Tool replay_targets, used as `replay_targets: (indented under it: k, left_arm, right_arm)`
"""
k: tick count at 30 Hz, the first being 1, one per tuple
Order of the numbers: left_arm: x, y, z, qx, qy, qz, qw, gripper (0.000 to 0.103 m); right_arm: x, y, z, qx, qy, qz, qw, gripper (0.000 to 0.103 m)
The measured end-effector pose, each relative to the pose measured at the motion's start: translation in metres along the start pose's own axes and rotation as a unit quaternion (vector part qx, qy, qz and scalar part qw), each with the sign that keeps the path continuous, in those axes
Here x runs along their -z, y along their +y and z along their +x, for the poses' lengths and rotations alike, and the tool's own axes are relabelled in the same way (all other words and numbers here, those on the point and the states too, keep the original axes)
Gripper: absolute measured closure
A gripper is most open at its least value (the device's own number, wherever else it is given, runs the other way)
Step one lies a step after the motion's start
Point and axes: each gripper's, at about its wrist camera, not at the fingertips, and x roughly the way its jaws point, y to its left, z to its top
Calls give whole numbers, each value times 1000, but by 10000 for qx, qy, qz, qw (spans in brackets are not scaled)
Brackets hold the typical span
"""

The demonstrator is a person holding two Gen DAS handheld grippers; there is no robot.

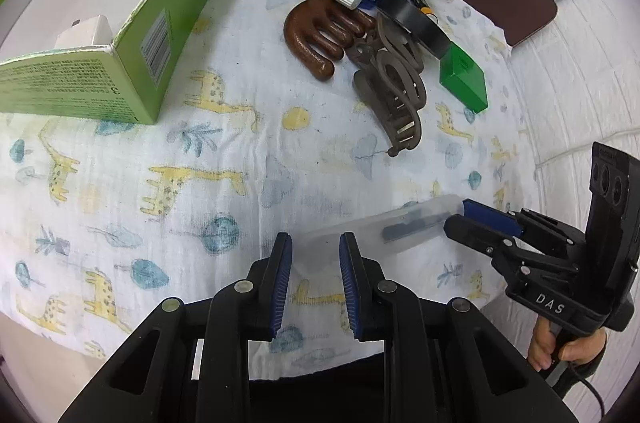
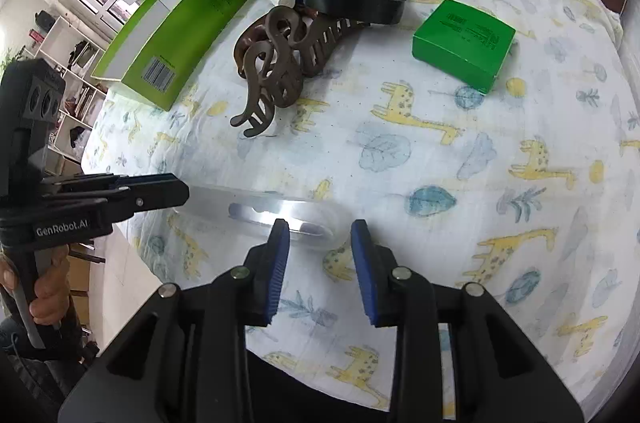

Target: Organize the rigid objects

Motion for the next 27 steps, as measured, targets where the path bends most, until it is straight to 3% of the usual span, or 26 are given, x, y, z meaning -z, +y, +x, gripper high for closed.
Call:
replay_targets:
  k: [14, 27]
  left_arm:
    - [3, -7, -9, -244, -269, 298, 9989, 80]
    - [-22, 20, -84, -526, -1333, 221, 9894, 80]
  right_arm:
    - [4, 19, -3, 306, -184, -44, 9994, 69]
    - [-45, 73, -23, 54, -1035, -196, 9944, 69]
